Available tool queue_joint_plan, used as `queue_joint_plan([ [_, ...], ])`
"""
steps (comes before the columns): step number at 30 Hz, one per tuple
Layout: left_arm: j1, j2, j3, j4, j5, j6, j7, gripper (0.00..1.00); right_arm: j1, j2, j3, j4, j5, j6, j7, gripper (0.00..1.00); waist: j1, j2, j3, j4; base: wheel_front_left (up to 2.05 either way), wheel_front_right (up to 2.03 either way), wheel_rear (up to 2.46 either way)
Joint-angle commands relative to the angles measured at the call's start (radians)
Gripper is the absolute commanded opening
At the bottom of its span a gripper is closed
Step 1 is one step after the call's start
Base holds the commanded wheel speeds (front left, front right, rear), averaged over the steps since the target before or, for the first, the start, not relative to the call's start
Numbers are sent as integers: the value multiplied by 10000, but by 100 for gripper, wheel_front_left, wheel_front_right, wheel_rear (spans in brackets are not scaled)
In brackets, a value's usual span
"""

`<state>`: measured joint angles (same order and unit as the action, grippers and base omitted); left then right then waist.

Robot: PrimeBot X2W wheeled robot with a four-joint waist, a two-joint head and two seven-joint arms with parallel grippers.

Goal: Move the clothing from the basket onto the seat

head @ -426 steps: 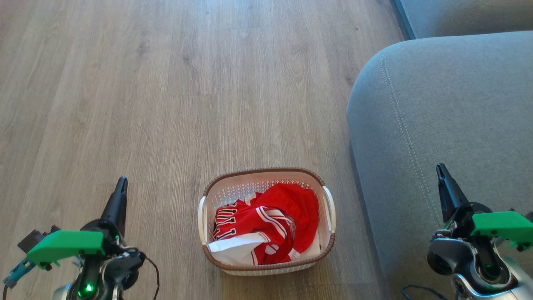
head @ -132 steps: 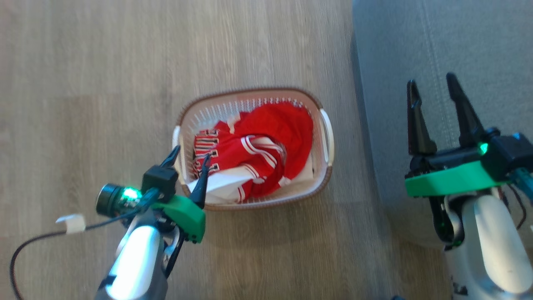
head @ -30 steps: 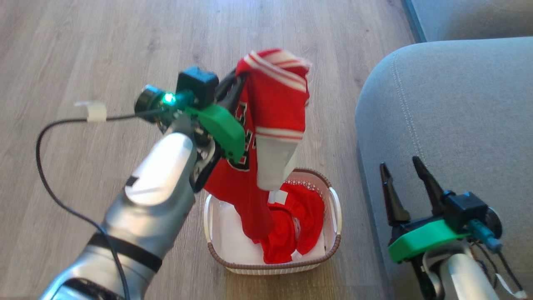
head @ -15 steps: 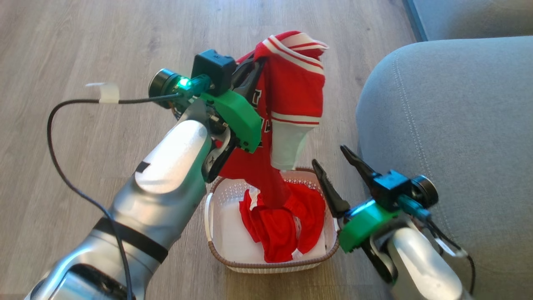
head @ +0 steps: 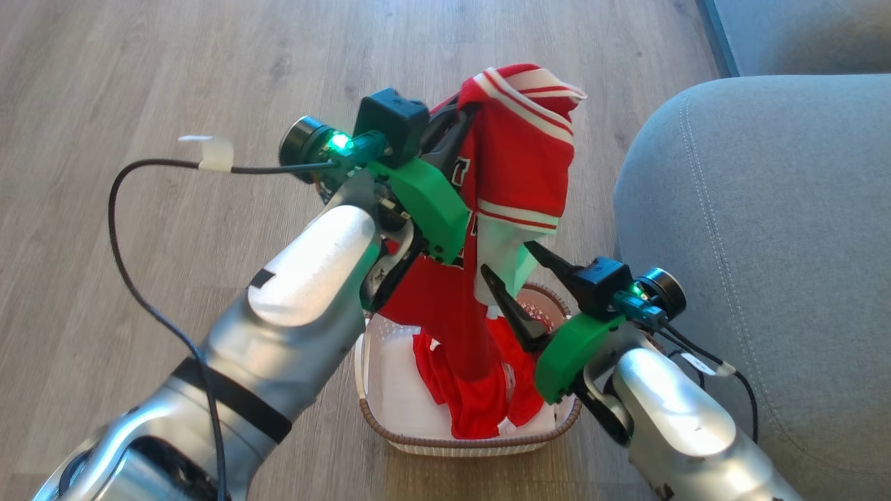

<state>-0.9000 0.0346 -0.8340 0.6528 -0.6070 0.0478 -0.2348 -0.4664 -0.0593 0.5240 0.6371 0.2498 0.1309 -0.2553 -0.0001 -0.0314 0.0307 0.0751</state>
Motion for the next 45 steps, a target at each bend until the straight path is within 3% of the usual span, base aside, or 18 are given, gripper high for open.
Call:
queue_joint_plan([
  [1,-749,156,250,-390,-76,66,-136,0,-429,91,185,-220,88,-2,-65,100,1,-1,-12,13,0,0,0],
  [12,-772,156,-407,-697,-616,280,-178,0,-995,91,403,327,175,-2,-65,99,1,-1,-111,76,0,0,0],
  [13,-774,156,-450,-707,-650,296,-181,0,-1020,91,393,336,168,-2,-65,32,1,-1,-116,79,0,0,0],
  [14,-774,156,-489,-715,-685,309,-185,0,-1049,91,335,321,123,-2,-65,2,1,-1,-119,80,0,0,0],
  [15,-773,156,-526,-721,-718,321,-189,0,-1053,91,280,298,84,-2,-65,0,1,-1,-123,85,0,0,0],
  [26,-612,173,-454,-159,-943,414,-231,0,-790,91,-314,-391,-96,-2,-65,0,1,-1,-115,-177,0,0,0],
  [32,-378,269,-132,211,-1083,353,-256,100,-784,91,-1064,-1141,-254,-2,-65,0,1,-1,-89,-463,0,0,0],
  [45,460,479,702,47,-638,63,-268,100,-1133,91,-2320,-1930,-970,-2,-65,0,1,-1,-49,-1167,0,0,0],
])
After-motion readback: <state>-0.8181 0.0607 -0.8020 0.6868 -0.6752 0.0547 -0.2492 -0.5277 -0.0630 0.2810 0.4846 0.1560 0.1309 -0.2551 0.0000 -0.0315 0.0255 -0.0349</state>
